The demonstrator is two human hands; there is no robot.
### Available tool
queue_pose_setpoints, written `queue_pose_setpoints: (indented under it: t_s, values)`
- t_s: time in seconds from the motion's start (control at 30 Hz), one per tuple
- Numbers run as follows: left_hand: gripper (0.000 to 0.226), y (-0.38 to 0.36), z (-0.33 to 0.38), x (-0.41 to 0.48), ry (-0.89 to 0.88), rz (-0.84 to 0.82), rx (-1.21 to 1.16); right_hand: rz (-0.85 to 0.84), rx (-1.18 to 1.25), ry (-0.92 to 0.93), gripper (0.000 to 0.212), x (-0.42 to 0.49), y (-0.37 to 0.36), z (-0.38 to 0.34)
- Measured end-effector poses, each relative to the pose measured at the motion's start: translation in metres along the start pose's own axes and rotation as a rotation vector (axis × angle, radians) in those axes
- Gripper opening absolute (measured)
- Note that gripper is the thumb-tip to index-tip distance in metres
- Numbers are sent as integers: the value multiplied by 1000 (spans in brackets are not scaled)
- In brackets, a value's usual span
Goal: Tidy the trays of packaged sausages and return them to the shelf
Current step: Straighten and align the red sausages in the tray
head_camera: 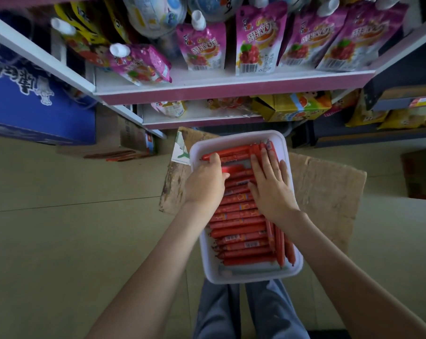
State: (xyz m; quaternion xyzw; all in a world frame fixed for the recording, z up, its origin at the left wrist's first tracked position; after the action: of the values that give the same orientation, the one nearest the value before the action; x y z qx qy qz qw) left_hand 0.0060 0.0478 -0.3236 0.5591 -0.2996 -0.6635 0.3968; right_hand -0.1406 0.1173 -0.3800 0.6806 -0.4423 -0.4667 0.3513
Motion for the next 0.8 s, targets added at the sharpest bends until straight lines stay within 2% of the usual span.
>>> queue_pose_setpoints:
  t_s: [0.1,0.17,0.2,0.33,0.5,0.63,0.8]
  values:
    - [24,41,-1,-23,34,-63,-259,48,423,2,55,-4,44,-11]
    - [22,72,-1,-39,41,-119,-477,89,672,-81,33,-11,86,-17]
    - [20,90,0,-47,48,-145,-601,122,737,-109,25,-17,109,-21]
    - [11,174,9,-81,95,-242,-1142,307,1069,-116,24,-43,217,-40]
    - [10,264,29,-131,-15,-417,-1539,490,1255,-65,20,-82,328,-68]
    - [31,329,49,-169,-277,-405,-1675,577,1505,0,10,-107,391,-89]
    - [29,379,66,-203,-464,-193,-1651,642,1545,115,19,-124,449,-107]
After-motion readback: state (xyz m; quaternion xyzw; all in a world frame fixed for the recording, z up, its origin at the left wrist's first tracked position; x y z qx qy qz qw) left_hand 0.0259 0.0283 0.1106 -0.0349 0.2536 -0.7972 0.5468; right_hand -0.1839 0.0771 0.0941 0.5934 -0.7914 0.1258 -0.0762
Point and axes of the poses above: each hand's wrist, its own x-axis towards the middle knuckle, its own y-axis out of the back of the hand, z = x × y, the point moved 1 cm from there along x, towards the middle knuckle, and after that the axes turned 11 degrees about y, right-handed, at the moved point
